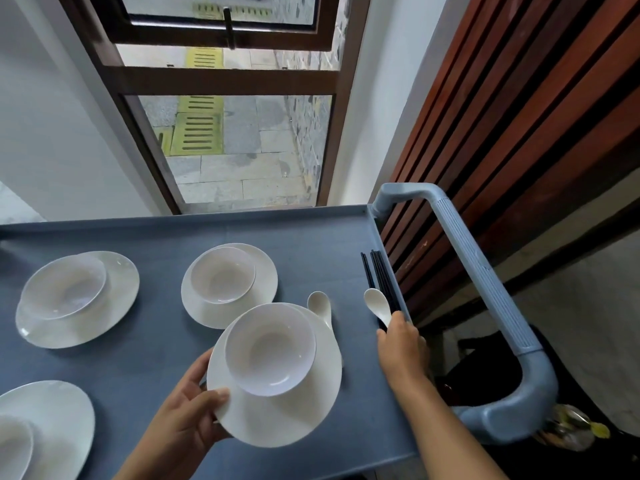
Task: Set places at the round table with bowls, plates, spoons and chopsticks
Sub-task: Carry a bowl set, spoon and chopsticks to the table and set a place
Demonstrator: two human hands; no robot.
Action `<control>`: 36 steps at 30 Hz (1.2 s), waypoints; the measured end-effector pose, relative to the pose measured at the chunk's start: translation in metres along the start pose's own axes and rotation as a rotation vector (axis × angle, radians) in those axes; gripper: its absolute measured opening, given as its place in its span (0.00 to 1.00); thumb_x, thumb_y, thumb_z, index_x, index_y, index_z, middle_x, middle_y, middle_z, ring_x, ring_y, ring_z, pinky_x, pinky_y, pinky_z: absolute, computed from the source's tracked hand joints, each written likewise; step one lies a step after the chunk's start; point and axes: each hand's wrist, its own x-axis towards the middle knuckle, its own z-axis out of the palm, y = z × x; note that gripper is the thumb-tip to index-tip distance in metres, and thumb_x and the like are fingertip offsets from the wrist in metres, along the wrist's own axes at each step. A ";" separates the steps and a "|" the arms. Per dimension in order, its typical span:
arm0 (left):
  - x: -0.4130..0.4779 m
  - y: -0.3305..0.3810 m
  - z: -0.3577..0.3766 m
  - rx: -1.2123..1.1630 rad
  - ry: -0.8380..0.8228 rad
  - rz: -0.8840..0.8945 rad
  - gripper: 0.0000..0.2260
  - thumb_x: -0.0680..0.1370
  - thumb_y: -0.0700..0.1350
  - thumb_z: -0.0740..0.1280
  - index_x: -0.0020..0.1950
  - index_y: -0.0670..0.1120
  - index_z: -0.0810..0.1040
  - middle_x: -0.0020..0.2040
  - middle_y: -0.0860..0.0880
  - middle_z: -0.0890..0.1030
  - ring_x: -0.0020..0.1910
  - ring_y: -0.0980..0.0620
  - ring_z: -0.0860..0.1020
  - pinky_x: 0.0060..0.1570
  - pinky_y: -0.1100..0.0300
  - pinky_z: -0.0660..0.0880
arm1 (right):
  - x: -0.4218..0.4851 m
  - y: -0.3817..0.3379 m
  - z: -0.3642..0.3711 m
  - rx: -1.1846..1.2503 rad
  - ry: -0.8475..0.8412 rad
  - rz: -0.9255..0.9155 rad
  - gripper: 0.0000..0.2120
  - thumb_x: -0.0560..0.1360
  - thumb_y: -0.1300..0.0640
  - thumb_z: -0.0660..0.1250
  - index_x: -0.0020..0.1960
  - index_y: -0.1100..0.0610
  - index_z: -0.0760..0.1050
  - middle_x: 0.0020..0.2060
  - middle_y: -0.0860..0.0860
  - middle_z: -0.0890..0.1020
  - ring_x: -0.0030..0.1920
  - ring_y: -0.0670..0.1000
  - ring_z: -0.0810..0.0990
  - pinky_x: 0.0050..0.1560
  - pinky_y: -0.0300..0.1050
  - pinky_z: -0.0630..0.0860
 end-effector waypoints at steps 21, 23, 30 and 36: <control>0.000 0.007 0.002 -0.022 -0.008 0.007 0.29 0.73 0.31 0.64 0.71 0.53 0.75 0.63 0.38 0.79 0.56 0.34 0.78 0.50 0.32 0.77 | 0.022 0.003 -0.007 -0.076 -0.161 0.050 0.12 0.77 0.49 0.68 0.51 0.58 0.75 0.48 0.55 0.82 0.39 0.55 0.72 0.36 0.44 0.68; 0.001 0.007 0.001 -0.021 -0.002 0.002 0.28 0.74 0.32 0.61 0.71 0.53 0.75 0.63 0.38 0.79 0.56 0.34 0.78 0.50 0.32 0.77 | 0.023 0.003 -0.006 -0.072 -0.169 0.052 0.12 0.77 0.49 0.69 0.52 0.58 0.75 0.48 0.55 0.81 0.40 0.55 0.73 0.37 0.44 0.68; 0.000 0.009 -0.001 -0.026 -0.002 0.003 0.28 0.74 0.31 0.61 0.71 0.53 0.74 0.63 0.37 0.79 0.56 0.34 0.77 0.49 0.33 0.78 | 0.023 0.005 -0.004 -0.065 -0.170 0.015 0.09 0.77 0.50 0.67 0.47 0.55 0.71 0.41 0.51 0.75 0.39 0.55 0.73 0.34 0.44 0.67; -0.001 0.010 -0.005 -0.038 -0.006 0.012 0.31 0.69 0.35 0.68 0.71 0.54 0.75 0.63 0.38 0.79 0.56 0.33 0.78 0.51 0.32 0.77 | 0.022 0.005 -0.005 -0.096 -0.138 -0.038 0.09 0.76 0.55 0.63 0.40 0.55 0.66 0.38 0.52 0.76 0.37 0.57 0.74 0.33 0.45 0.67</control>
